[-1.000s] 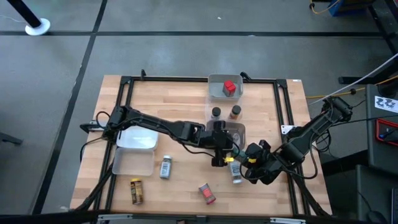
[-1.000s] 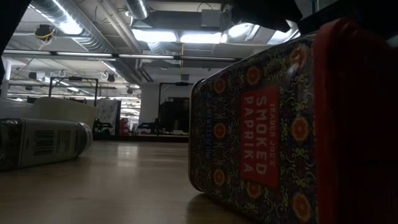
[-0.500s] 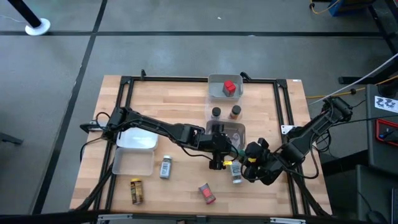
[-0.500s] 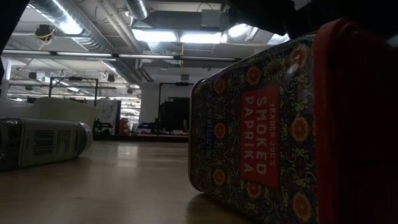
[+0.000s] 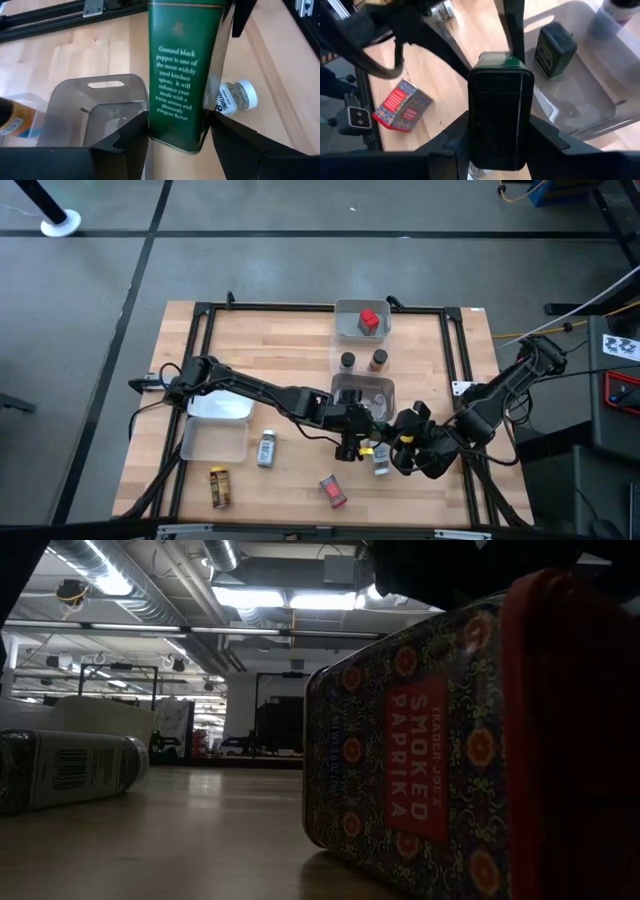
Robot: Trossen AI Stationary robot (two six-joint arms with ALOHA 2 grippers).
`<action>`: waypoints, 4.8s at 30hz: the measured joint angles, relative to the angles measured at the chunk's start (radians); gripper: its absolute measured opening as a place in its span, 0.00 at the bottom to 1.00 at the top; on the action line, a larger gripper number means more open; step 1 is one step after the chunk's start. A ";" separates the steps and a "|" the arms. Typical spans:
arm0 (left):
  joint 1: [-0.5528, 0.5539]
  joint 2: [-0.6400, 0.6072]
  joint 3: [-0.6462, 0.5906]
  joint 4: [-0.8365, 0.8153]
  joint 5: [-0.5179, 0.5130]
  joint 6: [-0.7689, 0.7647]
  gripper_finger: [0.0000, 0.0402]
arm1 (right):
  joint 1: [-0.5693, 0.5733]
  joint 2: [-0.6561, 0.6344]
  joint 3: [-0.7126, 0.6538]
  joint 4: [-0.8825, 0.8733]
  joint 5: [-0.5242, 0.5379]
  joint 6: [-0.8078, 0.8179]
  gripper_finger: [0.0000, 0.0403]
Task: Sort spices by type
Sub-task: Put the black seasoning can into the black bin, then put the left white seasoning bottle into the white bin
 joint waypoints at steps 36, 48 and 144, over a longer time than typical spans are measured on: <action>0.001 -0.156 0.000 -0.359 -0.108 -0.071 0.47 | -0.467 0.017 -0.041 -0.098 -0.234 -0.570 0.35; -0.044 -0.155 0.000 -0.417 -0.104 -0.089 0.47 | -0.614 0.017 -0.225 0.099 -0.400 -0.722 0.35; -0.044 -0.160 -0.419 -0.669 0.236 -1.169 0.47 | -0.667 0.015 -0.103 0.077 -0.535 -0.793 0.56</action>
